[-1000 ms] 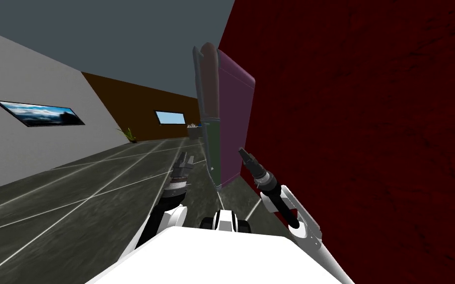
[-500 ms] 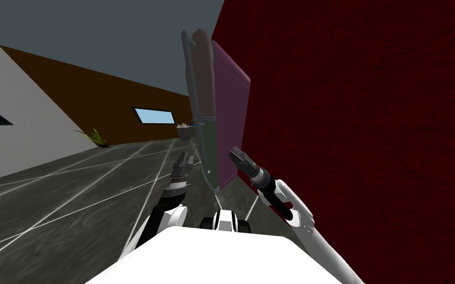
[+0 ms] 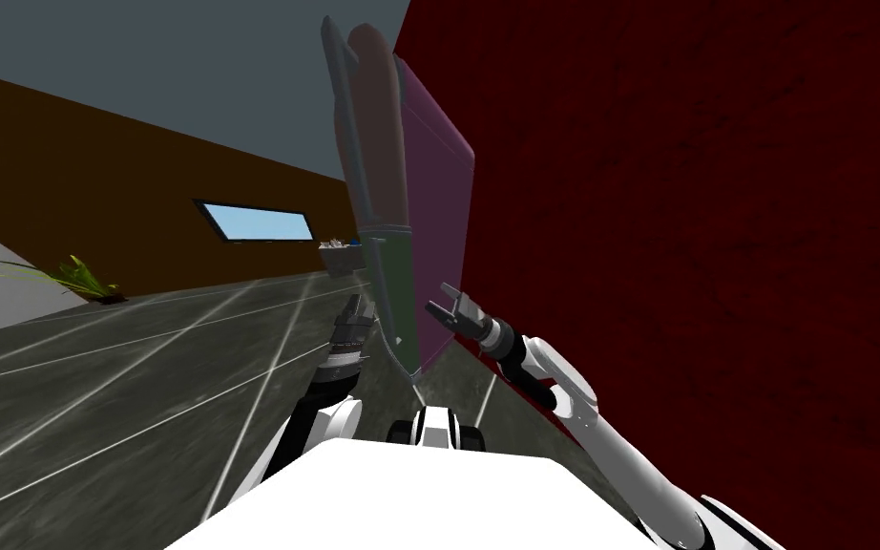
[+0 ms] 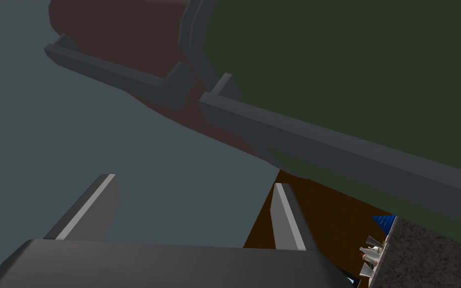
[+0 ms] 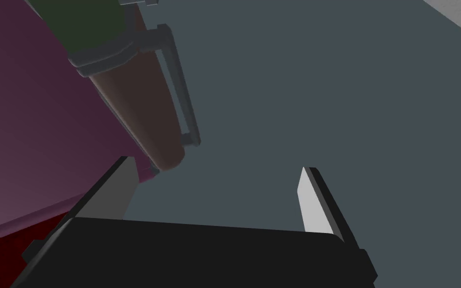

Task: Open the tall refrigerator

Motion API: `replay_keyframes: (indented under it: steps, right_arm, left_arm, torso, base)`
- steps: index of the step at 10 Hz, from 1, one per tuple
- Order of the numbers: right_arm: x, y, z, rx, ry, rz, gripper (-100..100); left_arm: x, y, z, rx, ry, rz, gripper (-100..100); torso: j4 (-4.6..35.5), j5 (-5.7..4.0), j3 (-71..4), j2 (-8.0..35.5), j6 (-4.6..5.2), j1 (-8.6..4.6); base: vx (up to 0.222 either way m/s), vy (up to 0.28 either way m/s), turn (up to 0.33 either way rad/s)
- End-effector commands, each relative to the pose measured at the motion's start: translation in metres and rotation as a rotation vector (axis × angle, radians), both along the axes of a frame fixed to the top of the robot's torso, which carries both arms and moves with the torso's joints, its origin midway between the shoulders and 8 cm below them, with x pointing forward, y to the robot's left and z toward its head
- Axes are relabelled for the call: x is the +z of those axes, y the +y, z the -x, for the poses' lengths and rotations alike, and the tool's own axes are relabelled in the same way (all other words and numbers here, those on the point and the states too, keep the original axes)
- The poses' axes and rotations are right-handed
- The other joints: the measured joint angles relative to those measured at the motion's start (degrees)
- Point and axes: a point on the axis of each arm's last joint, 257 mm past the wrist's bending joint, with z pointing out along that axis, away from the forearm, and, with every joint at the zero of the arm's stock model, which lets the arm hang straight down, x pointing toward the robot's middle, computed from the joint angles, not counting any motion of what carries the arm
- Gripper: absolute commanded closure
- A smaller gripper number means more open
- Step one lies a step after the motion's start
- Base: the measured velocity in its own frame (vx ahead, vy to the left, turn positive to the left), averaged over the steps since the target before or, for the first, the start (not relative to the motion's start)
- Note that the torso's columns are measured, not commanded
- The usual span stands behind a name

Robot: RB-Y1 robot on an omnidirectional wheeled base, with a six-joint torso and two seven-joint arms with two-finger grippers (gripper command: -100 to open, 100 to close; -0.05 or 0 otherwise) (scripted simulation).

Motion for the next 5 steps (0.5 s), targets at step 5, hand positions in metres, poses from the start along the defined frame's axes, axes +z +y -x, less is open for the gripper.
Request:
replay_keyframes:
  steps: [5]
  right_arm:
    - [-0.01, 0.031, 0.002, -0.043, -0.227, 0.213, -100]
  left_arm:
    - [0.0, 0.0, 0.0, 0.0, 0.0, 0.0, 0]
  torso:
    - [-0.01, -0.03, -0.01, -0.01, -0.04, -0.14]
  base:
    - [0.055, 0.1, -0.18]
